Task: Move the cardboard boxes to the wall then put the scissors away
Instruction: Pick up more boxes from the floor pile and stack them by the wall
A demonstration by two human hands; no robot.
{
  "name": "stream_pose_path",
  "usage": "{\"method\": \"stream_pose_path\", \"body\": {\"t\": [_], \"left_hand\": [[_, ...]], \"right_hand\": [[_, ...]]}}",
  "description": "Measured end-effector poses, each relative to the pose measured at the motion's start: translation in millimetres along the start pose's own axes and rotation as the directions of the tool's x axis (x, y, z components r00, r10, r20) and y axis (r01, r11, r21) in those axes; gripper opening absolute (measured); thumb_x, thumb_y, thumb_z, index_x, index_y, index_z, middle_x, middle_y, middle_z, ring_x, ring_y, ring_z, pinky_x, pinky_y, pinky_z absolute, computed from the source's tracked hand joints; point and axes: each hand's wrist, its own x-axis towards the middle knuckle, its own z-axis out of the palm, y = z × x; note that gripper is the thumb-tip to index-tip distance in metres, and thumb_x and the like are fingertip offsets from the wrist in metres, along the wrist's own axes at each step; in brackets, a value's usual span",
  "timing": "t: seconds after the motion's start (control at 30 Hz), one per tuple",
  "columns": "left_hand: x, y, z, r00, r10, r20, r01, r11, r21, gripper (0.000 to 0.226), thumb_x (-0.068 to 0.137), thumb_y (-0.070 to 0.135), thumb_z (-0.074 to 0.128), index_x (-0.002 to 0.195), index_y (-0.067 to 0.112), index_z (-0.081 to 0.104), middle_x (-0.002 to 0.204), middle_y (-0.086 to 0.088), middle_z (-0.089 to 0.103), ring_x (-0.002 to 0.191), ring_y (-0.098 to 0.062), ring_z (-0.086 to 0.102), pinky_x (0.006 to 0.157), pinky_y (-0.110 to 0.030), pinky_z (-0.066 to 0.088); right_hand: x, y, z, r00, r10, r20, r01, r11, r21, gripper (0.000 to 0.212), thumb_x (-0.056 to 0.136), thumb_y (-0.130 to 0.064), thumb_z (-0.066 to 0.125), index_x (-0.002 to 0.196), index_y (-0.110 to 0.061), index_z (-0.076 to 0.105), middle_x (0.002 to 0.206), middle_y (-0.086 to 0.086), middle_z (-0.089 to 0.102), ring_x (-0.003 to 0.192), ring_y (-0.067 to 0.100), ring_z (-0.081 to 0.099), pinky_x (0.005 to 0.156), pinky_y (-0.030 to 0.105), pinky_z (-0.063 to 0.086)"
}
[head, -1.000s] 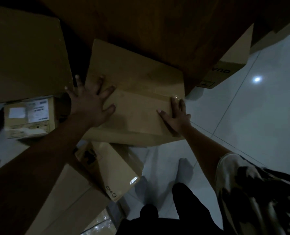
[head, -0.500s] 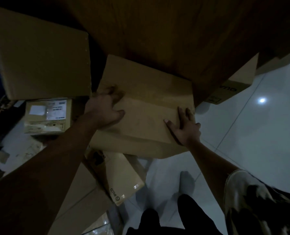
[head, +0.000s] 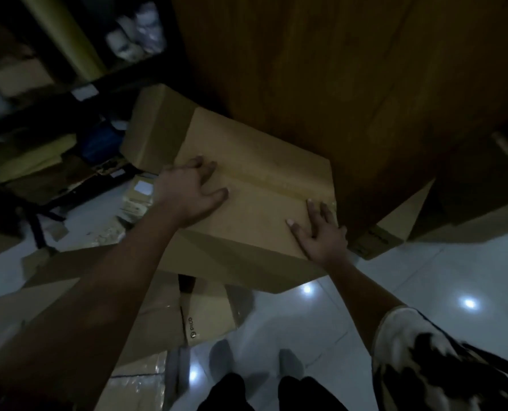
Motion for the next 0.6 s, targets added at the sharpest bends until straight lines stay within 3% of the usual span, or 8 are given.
{"method": "stream_pose_path", "body": {"t": [0.2,0.37,0.6], "left_hand": [[-76,-6,-81,0.968,-0.216,-0.124,0.226,0.972,0.07,0.081,0.082,0.079,0.037,0.15,0.035,0.031,0.159,0.007,0.024,0.124,-0.034,0.045,0.088,-0.033,0.042],[-156,-34,-120,0.88,-0.43,-0.201,0.441,0.898,0.011,0.081,0.079,0.08,0.04,0.148,0.037,0.033,0.158,0.008,0.025,0.123,-0.041,0.044,0.088,-0.036,0.045],[-279,-82,-141,0.674,-0.699,-0.24,0.674,0.714,-0.188,0.079,0.08,0.079,0.04,0.147,0.037,0.035,0.159,0.008,0.024,0.131,-0.034,0.042,0.098,-0.04,0.043]], "right_hand": [[-31,-66,-68,0.966,-0.258,0.002,0.258,0.966,-0.029,0.092,0.071,-0.088,0.027,0.152,-0.048,0.011,0.164,-0.006,0.008,0.139,0.046,0.019,0.11,0.059,0.023],[-61,-134,-96,0.883,-0.464,0.066,0.468,0.873,-0.133,0.089,0.074,-0.088,0.029,0.152,-0.047,0.012,0.164,-0.006,0.006,0.14,0.046,0.019,0.111,0.058,0.022],[-112,-249,-88,0.694,-0.68,0.235,0.72,0.652,-0.238,0.09,0.074,-0.09,0.027,0.152,-0.048,0.012,0.164,-0.008,0.004,0.143,0.043,0.016,0.112,0.056,0.021]]}}
